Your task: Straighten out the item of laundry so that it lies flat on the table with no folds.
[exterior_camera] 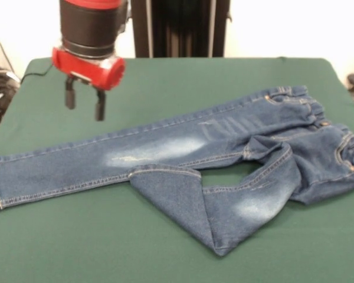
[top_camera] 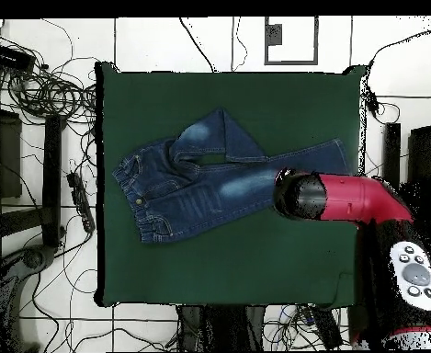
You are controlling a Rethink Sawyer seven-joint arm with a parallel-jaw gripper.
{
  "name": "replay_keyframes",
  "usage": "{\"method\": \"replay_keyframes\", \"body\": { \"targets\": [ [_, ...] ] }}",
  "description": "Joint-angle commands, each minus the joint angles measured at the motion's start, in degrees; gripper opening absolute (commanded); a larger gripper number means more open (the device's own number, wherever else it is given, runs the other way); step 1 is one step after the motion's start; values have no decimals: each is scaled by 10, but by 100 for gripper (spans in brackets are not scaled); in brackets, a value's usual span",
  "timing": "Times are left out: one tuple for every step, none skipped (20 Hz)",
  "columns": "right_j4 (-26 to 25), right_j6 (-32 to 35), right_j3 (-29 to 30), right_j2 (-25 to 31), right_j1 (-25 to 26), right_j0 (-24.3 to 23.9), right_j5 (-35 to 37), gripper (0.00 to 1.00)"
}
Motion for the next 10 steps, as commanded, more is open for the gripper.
{"method": "replay_keyframes", "body": {
  "targets": [
    [71,195,44,-36,58,73,-31,100],
    [78,199,42,-40,60,79,-33,100],
    [85,201,39,-44,63,86,-36,100],
    [92,204,37,-48,67,91,-41,100],
    [98,206,35,-53,70,98,-46,100],
    [101,209,33,-58,73,105,-52,100],
    [104,213,28,-64,79,113,-60,100],
    [107,215,26,-69,84,118,-69,100],
    [109,218,25,-73,88,123,-79,100],
    [111,219,23,-78,92,128,-87,100]
  ]
}}
